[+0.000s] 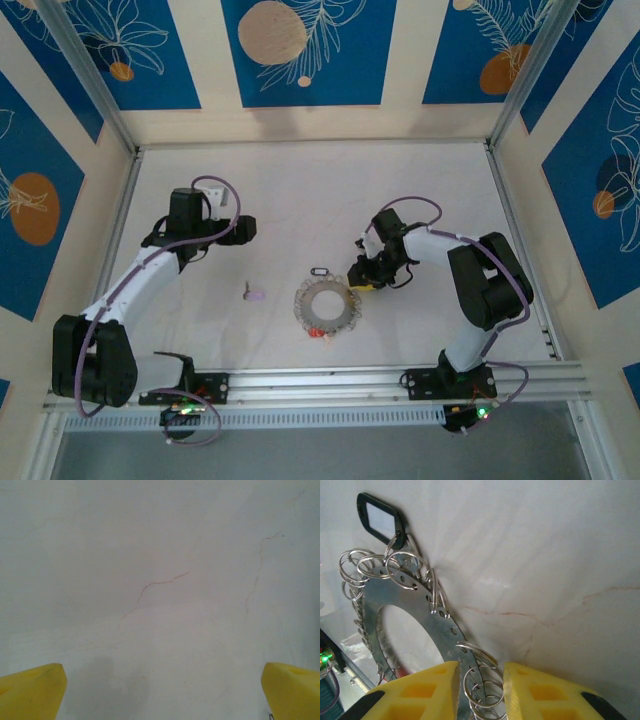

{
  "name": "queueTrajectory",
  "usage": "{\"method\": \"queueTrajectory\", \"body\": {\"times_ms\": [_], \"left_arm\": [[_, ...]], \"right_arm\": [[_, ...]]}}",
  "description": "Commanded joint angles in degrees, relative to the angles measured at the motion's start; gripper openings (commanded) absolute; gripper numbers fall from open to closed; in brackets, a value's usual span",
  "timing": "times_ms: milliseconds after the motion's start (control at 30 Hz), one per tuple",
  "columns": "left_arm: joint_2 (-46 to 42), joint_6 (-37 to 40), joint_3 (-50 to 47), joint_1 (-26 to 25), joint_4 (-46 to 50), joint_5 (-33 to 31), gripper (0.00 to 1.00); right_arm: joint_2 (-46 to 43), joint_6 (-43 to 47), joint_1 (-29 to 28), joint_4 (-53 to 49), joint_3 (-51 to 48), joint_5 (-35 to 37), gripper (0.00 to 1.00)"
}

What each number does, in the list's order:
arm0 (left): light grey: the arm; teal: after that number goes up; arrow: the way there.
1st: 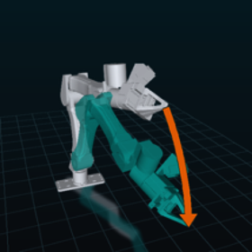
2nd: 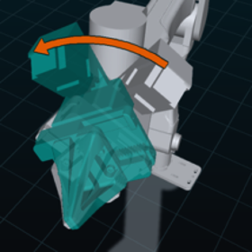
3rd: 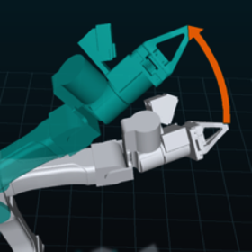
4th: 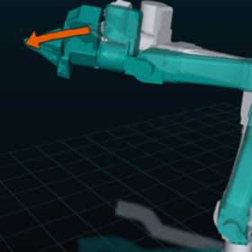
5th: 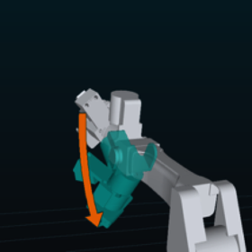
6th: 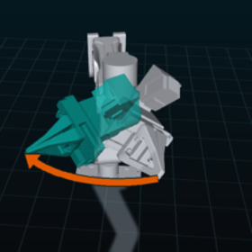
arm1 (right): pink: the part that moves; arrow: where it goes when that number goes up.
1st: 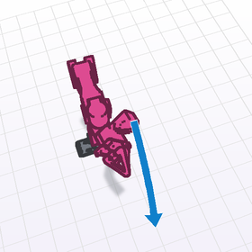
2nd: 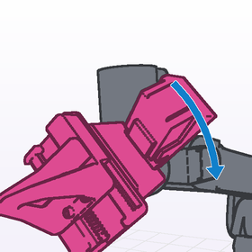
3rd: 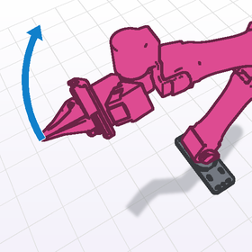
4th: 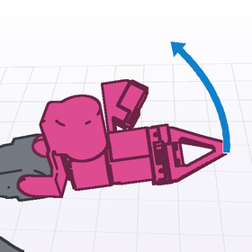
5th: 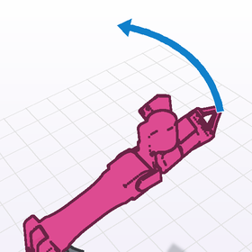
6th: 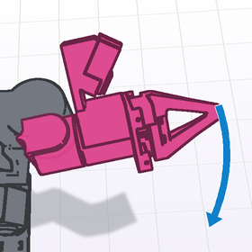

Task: Put the keys on the keyring

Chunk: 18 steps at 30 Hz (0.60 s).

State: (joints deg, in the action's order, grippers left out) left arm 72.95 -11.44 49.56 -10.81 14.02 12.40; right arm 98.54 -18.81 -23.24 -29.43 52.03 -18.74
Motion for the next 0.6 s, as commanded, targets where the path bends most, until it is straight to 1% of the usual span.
{"method": "queueTrajectory", "body": {"times_ms": [0, 100, 333, 433, 567], "left_arm": [[0.18, 1.34, 1.15, -0.68, -0.05, -0.01, 1.00], [0.04, 1.34, 1.15, -0.72, 0.03, -0.23, 1.00], [-0.17, 1.33, 1.16, -1.00, -0.04, -0.27, 1.00], [-0.31, 1.33, 1.07, -1.22, -0.08, -0.36, 1.00], [-0.48, 1.34, 1.19, -1.39, -0.11, -0.27, 1.00]], "right_arm": [[1.54, 0.13, -1.38, -2.51, 1.92, 2.90, 0.30], [2.01, -0.66, -3.07, -3.59, 2.93, 7.17, 0.29], [2.44, -1.76, -7.18, -2.37, 3.78, 15.97, 0.20], [2.88, -1.27, -7.60, -1.71, 4.12, 16.76, 0.13], [2.27, -0.11, -7.35, -0.48, 3.80, 14.98, 0.08]]}}
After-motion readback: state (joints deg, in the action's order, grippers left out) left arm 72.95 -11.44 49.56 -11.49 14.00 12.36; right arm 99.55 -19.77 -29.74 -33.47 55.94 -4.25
